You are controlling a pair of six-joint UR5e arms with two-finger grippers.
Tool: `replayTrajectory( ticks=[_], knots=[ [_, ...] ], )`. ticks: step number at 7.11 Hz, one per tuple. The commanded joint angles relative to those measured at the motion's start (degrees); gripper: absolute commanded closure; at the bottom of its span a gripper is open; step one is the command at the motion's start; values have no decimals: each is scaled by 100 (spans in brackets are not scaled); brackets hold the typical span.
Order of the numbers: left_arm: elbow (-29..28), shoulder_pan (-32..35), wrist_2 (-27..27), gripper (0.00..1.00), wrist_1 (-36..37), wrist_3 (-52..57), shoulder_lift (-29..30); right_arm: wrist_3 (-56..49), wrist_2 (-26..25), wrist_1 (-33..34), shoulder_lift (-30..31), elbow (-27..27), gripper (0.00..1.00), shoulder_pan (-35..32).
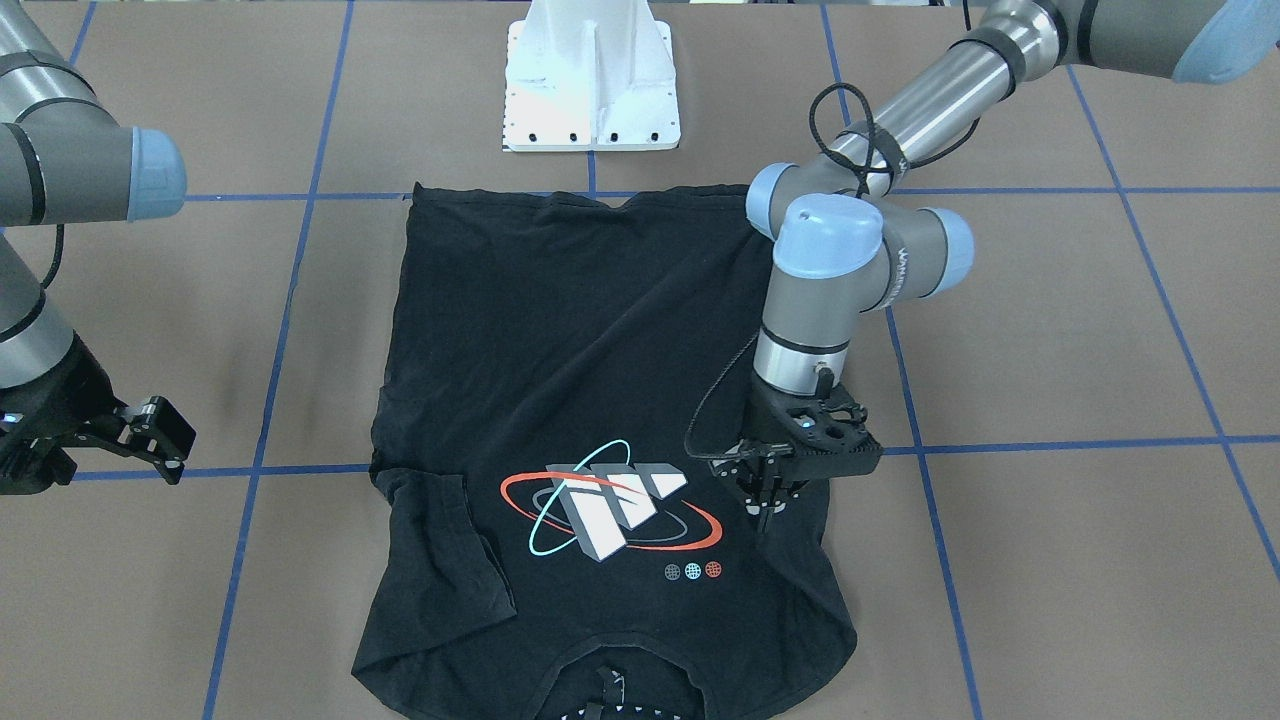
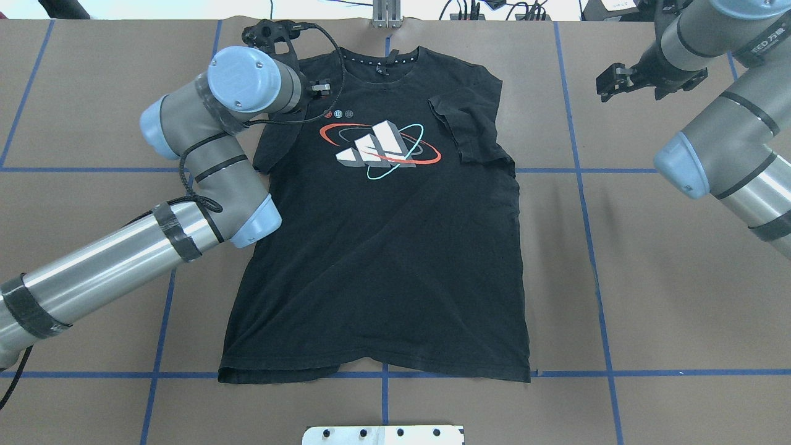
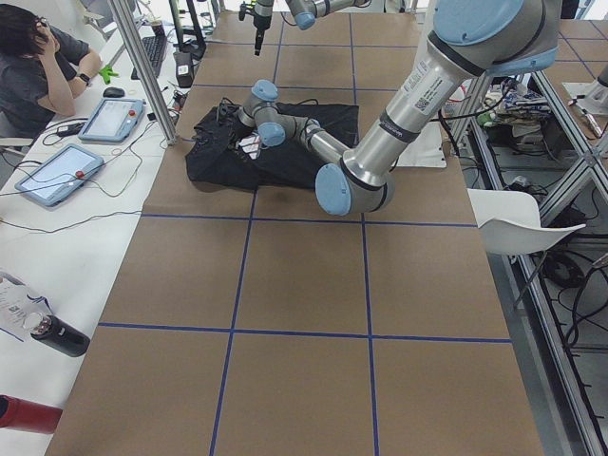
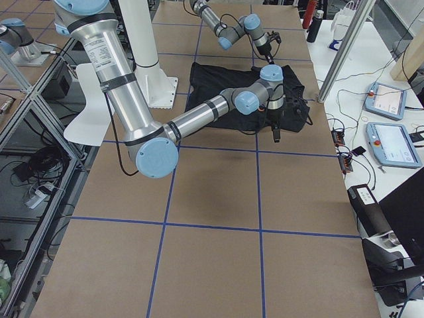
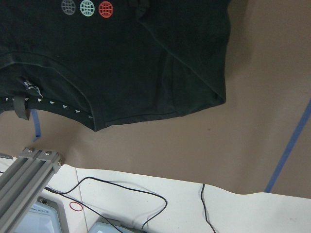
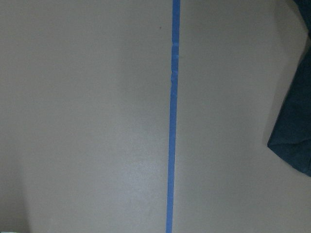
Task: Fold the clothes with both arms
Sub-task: 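Grasp the sleeve nearest the left gripper and fold it inward, then release the sleeve and move both grippers to the hem corners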
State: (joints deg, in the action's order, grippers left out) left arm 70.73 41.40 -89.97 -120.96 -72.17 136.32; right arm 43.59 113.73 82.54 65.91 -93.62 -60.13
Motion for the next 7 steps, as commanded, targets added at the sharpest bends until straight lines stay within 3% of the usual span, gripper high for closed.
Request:
replayTrajectory(
  ticks=[1,4,5,7],
  knots=[
    [-305,-61,59,100,-7,-105,306,0,0,-1,1,10,0,2],
    [-367,-140,50,98,-42,-9,369,-17,9,-1,9,19,0,2],
    [-332,-141,50,1,-42,575,351,-26,9,-1,1,28,0,10],
    [619,-114,-20,0,2,1544,-216,296,9,-1,-8,-129,0,45]
  ],
)
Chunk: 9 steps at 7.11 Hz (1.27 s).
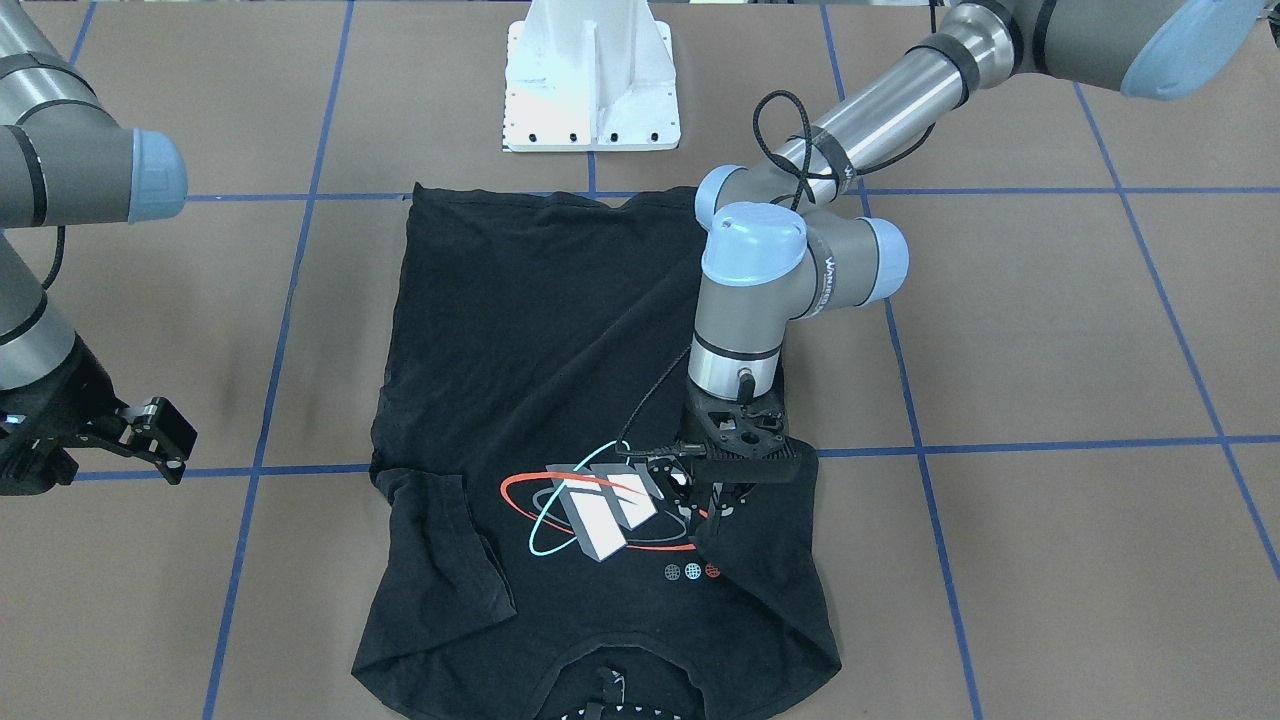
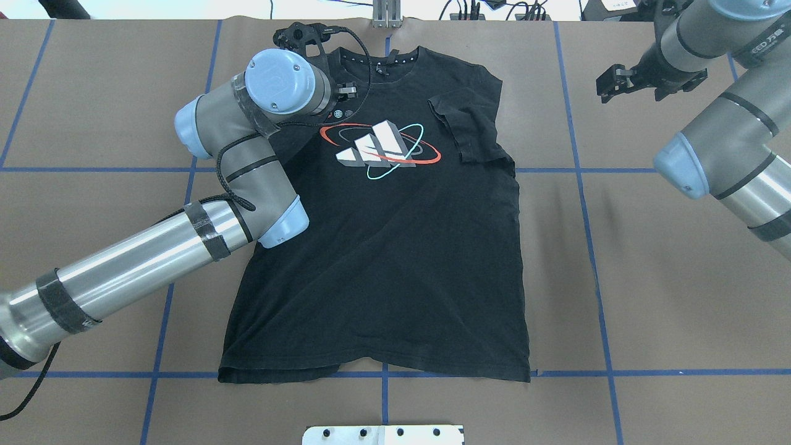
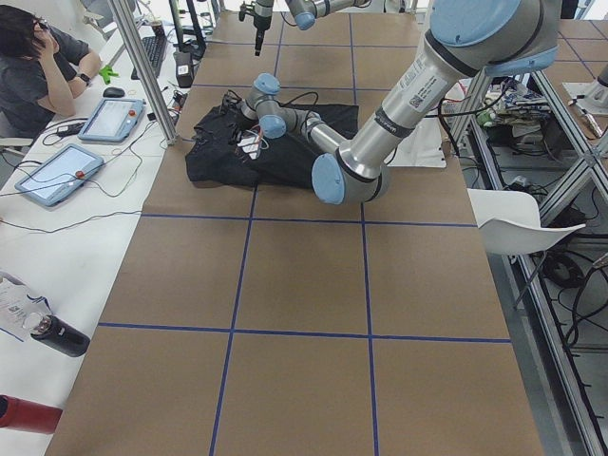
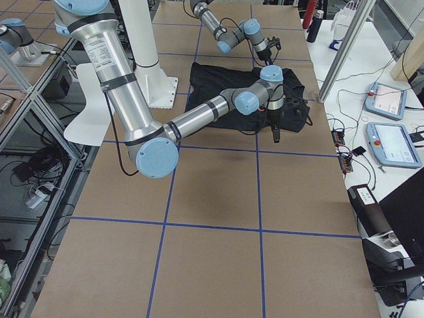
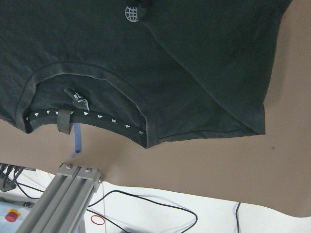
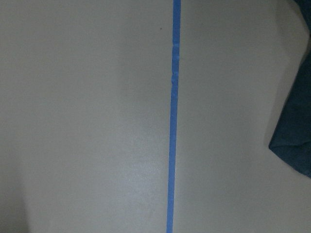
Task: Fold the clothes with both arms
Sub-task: 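Release the sleeve and move both grippers to the hem corners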
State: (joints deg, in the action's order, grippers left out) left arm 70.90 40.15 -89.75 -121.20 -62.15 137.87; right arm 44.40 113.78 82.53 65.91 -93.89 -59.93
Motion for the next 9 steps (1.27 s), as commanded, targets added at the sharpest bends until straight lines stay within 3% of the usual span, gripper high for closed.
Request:
replayTrajectory(
  ticks=[1,4,7,9],
  knots=[
    [1218,19,-95,0,52,877,-784,462,4,0,27,-373,0,156],
    [2564,-95,-657,0,34,1117,-1586,1988,-249,9,631,-1627,0,1138],
    [4208,-586,-781,0,17,1039,-3366,3981,-1731,9,1571,-3192,0,3103],
    [4458,-1007,-755,0,-392,908,-4317,4540,-2349,9,2107,-3695,0,4100]
  ],
)
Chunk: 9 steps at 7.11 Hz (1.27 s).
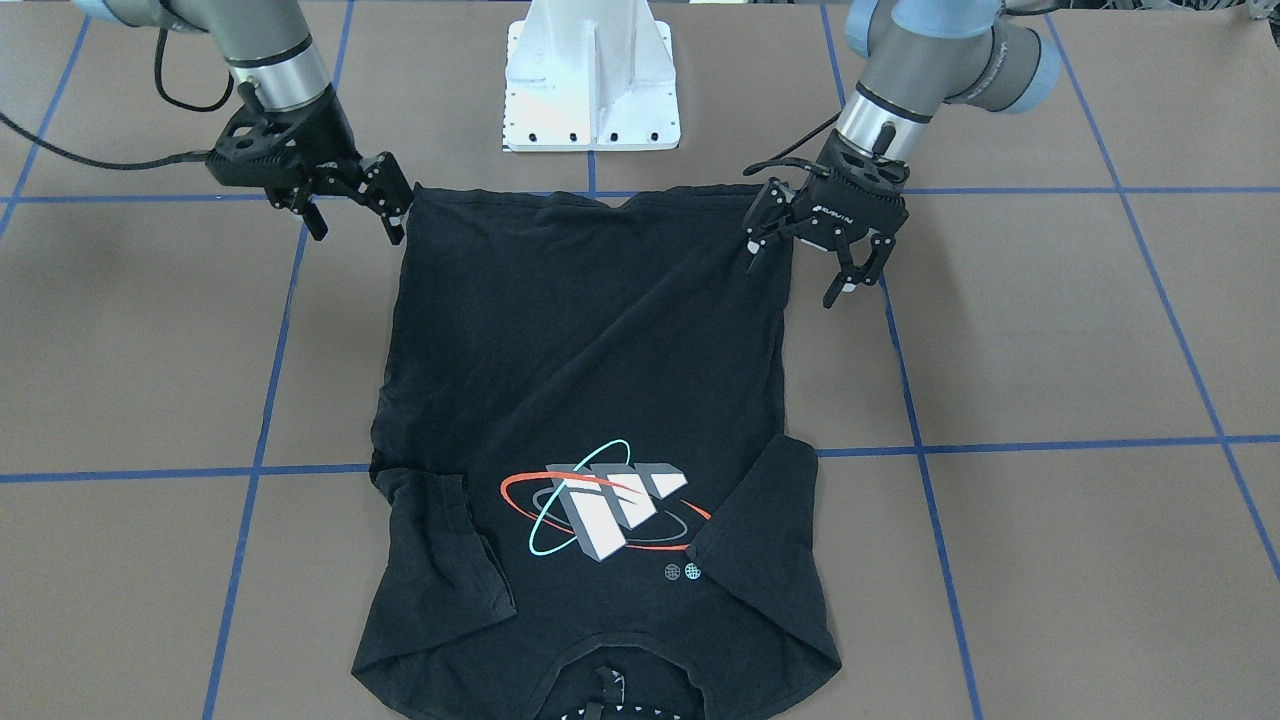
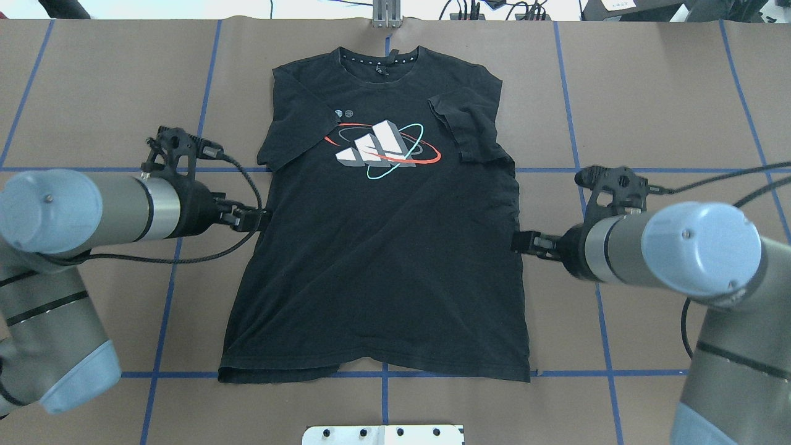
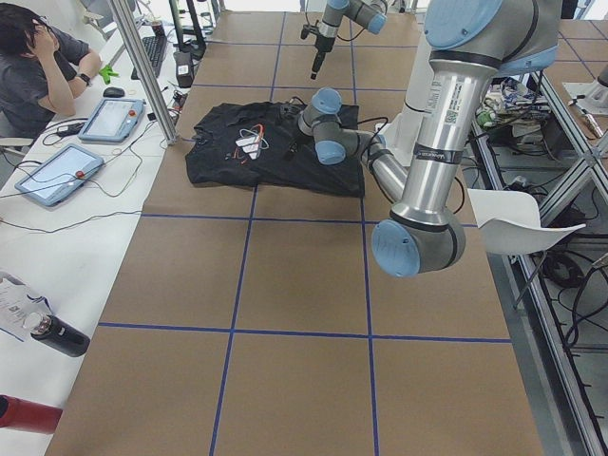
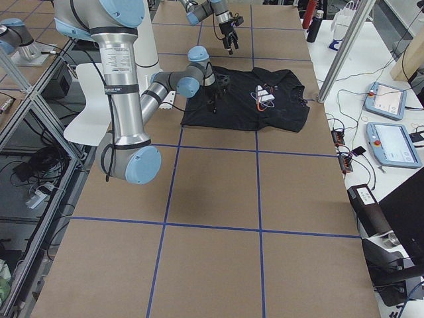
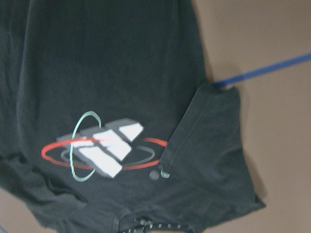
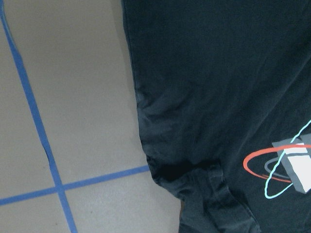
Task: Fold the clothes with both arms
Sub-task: 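Release the sleeve and move both grippers to the hem corners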
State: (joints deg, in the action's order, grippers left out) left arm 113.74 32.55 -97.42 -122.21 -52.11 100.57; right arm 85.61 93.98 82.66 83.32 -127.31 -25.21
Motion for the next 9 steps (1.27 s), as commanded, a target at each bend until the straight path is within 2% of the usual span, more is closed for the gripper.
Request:
replayTrajectory(
  ticks=[1,2,3,4,5,6,7,9],
  knots=[
    [149,-736,169,0,-930,-845,-1165,569,-546,-4,526,-538,0,832],
    [175,-1132,553,0,-1223,-1375,-1519,588,-556,-4,536,-584,0,851],
    [167,-1606,888,0,-1226,-1955,-1575,588,-574,-4,536,-584,0,851],
    [175,-2020,1048,6,-1217,-2491,-1584,588,-600,-4,536,-593,0,851],
    [184,-2285,1232,18,-1200,-2958,-1558,588,-618,-4,536,-610,0,851],
    [184,-2410,1312,27,-1191,-3015,-1532,588,-626,-4,536,-610,0,843],
    [175,-2472,1322,41,-1156,-3146,-1531,588,-627,-4,536,-610,0,842],
    [175,-2481,1322,41,-955,-3147,-1531,580,-627,5,528,-610,0,851]
  ],
)
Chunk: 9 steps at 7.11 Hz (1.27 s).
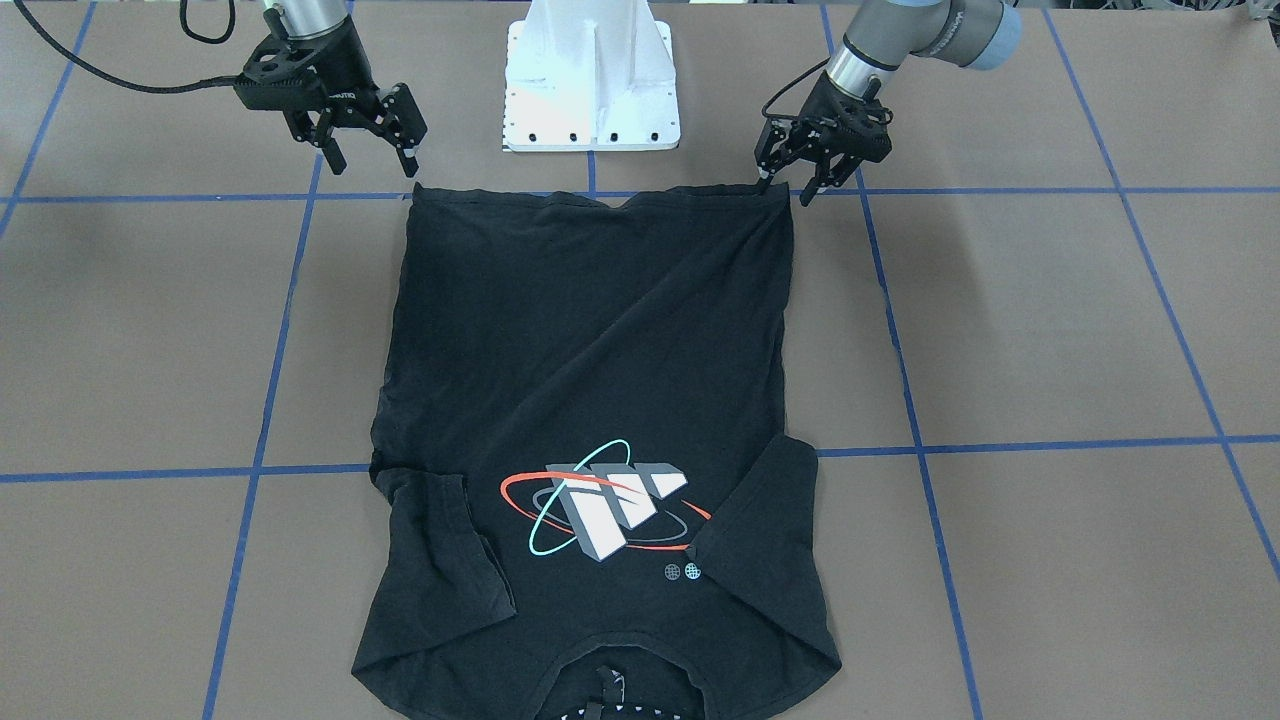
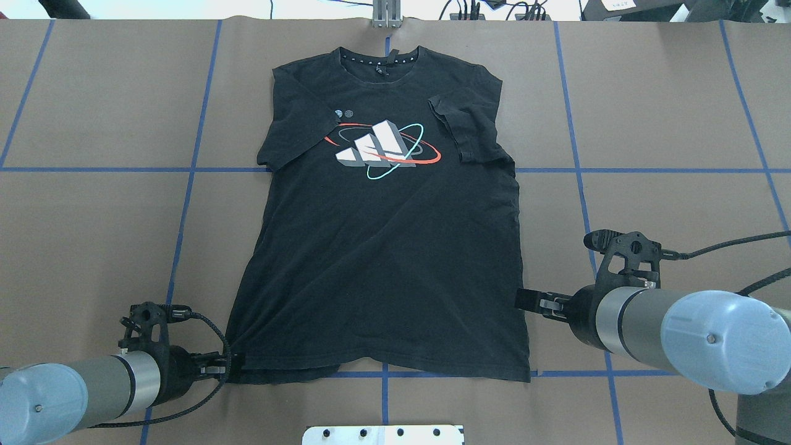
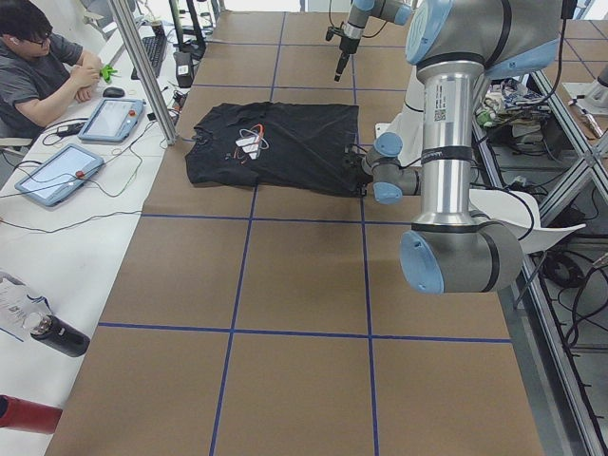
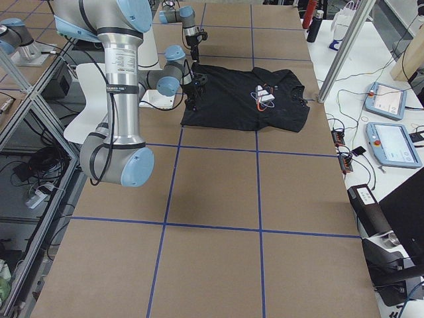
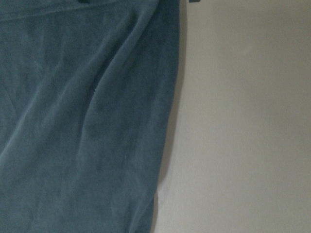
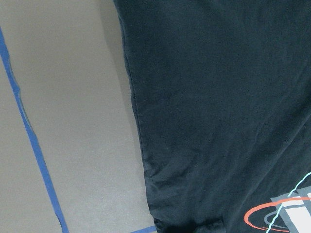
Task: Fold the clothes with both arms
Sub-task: 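Lower both grippers onto the hem corners nearest the robot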
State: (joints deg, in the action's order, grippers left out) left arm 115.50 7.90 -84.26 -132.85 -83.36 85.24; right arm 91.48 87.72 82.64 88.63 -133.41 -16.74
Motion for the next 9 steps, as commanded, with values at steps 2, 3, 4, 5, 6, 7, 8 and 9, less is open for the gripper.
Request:
replayTrajectory(
  ticks=[2,3,4,5,6,7,8,9],
  knots=[
    [7,-43,6,58,163,-22,10,-7,-1,7,-4,-1,0,4],
    [8,-43,-2,66,163,-22,10,-7,-1,7,-4,-1,0,4],
    [8,-43,-3,82,172,-40,10,-7,-1,7,5,-1,0,4],
    [77,-52,6,100,172,-336,19,-16,-1,7,31,-1,0,-5],
    [130,-52,6,100,172,-443,19,-7,8,-2,162,-9,0,-5],
    [235,-43,6,100,172,-444,19,-16,8,-11,285,-9,0,4],
    [393,-52,-11,100,172,-435,27,-7,17,-45,286,-9,0,13],
    [490,-43,-3,100,172,-444,19,2,8,-437,321,95,0,21]
  ],
)
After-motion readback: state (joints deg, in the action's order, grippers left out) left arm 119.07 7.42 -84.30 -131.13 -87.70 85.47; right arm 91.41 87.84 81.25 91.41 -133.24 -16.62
